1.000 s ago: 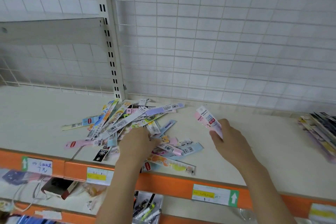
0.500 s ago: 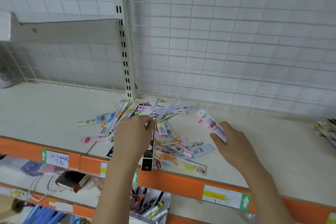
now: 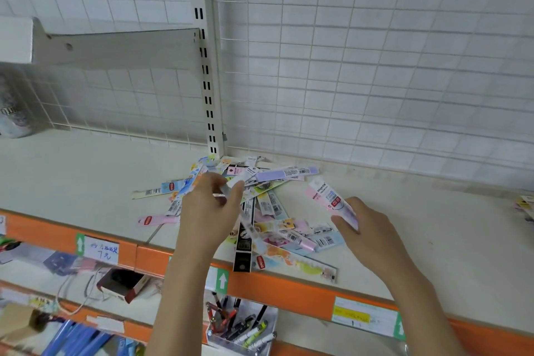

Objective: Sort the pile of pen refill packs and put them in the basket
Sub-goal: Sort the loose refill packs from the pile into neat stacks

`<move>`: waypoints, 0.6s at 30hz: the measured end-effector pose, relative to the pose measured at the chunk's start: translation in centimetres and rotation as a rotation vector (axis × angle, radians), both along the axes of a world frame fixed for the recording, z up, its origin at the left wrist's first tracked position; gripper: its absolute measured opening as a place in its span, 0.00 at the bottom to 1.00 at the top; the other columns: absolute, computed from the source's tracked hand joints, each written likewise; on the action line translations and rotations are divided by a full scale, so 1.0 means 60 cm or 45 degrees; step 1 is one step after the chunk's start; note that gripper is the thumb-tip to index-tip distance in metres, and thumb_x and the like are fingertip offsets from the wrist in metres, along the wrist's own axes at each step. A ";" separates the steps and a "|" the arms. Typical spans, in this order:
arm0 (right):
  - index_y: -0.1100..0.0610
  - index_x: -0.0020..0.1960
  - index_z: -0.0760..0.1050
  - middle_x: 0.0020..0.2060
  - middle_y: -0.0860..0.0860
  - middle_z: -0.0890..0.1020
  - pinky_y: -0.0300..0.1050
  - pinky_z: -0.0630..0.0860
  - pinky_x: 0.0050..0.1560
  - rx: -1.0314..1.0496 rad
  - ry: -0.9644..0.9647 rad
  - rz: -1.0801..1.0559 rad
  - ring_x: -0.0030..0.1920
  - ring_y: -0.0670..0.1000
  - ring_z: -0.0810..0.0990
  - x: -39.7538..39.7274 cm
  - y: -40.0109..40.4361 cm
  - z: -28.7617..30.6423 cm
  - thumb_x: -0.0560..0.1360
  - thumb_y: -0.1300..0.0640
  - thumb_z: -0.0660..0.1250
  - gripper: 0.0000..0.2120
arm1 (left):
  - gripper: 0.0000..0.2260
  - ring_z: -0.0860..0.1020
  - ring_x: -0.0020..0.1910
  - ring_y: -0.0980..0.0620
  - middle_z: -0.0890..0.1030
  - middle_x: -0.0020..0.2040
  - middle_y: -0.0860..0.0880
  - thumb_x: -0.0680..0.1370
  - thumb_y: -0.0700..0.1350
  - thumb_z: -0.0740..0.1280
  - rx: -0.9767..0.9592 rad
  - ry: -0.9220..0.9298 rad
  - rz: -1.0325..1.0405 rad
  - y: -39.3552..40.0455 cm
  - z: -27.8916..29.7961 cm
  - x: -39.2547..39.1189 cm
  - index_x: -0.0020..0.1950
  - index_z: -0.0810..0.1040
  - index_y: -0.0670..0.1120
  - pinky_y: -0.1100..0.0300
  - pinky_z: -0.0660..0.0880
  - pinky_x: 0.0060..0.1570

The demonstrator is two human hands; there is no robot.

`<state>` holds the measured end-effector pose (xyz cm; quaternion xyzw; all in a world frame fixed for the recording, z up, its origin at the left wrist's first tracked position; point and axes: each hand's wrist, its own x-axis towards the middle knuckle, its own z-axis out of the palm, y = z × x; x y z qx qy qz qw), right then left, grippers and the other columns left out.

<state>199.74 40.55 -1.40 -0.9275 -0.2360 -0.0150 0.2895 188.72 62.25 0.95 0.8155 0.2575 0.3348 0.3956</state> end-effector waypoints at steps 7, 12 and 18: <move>0.53 0.50 0.69 0.44 0.50 0.81 0.49 0.75 0.38 0.017 0.004 0.061 0.39 0.51 0.78 -0.005 0.014 -0.001 0.77 0.50 0.61 0.07 | 0.10 0.81 0.30 0.56 0.75 0.41 0.57 0.79 0.37 0.60 -0.240 -0.314 -0.035 0.007 0.012 -0.011 0.55 0.64 0.50 0.69 0.73 0.24; 0.53 0.49 0.69 0.36 0.46 0.76 0.42 0.71 0.34 0.055 0.027 0.118 0.35 0.47 0.74 -0.010 0.030 0.001 0.76 0.52 0.65 0.07 | 0.21 0.79 0.26 0.50 0.80 0.44 0.53 0.79 0.42 0.61 -0.112 -0.076 -0.091 0.023 0.000 -0.007 0.71 0.62 0.49 0.64 0.73 0.24; 0.56 0.41 0.65 0.31 0.49 0.69 0.41 0.62 0.30 -0.005 0.029 0.114 0.29 0.48 0.66 -0.006 0.024 -0.004 0.80 0.57 0.57 0.09 | 0.16 0.70 0.31 0.49 0.73 0.32 0.47 0.75 0.50 0.66 0.133 0.416 0.004 0.015 -0.038 0.020 0.32 0.69 0.44 0.60 0.64 0.29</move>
